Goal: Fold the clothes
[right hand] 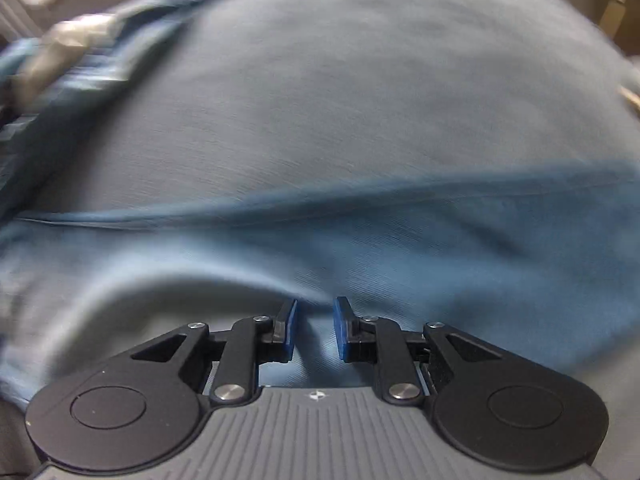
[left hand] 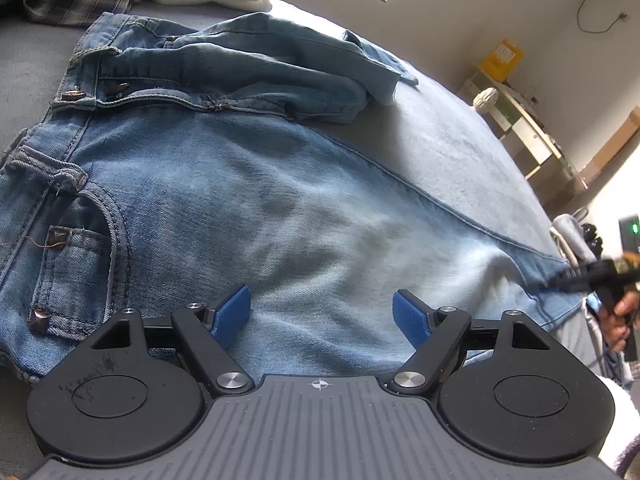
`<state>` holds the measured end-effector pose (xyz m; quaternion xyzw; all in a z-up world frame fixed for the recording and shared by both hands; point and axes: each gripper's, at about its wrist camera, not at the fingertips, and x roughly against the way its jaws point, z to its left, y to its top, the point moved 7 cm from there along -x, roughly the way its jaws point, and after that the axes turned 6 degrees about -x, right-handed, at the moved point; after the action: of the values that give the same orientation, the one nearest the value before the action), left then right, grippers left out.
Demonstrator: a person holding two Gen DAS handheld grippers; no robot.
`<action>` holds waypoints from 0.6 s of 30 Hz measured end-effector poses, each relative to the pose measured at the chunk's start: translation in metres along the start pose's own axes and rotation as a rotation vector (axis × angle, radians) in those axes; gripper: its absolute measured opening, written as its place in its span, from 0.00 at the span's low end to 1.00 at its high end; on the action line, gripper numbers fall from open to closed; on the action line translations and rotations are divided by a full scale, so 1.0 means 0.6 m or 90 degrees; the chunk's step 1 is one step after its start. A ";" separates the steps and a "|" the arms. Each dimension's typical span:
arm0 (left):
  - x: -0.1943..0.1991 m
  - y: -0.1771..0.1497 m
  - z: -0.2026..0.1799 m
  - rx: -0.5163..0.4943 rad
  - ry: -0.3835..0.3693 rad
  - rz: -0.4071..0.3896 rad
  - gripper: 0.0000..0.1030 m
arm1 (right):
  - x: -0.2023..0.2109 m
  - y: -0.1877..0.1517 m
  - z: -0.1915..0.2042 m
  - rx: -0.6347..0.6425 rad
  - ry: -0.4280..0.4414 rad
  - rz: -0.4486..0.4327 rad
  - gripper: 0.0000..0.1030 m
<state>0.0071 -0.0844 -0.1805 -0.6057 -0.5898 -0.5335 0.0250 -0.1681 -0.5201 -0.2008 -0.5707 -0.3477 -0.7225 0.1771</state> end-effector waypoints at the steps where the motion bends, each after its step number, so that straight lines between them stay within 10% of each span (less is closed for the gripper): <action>1: 0.000 0.000 0.000 0.001 -0.002 -0.001 0.77 | 0.007 -0.011 -0.025 -0.015 -0.028 0.011 0.21; 6: 0.001 -0.002 -0.001 -0.002 -0.007 -0.003 0.77 | 0.046 -0.023 -0.061 -0.064 -0.061 0.015 0.22; 12: 0.002 -0.001 -0.001 0.001 -0.004 0.001 0.77 | 0.038 -0.018 0.153 0.062 0.123 0.011 0.21; 18: 0.003 -0.001 0.004 0.002 -0.016 0.003 0.77 | -0.008 -0.068 0.191 0.139 0.114 0.119 0.23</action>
<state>0.0075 -0.0816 -0.1808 -0.6138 -0.5892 -0.5251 0.0198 -0.1128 -0.4117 -0.2055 -0.5112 -0.3526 -0.7089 0.3344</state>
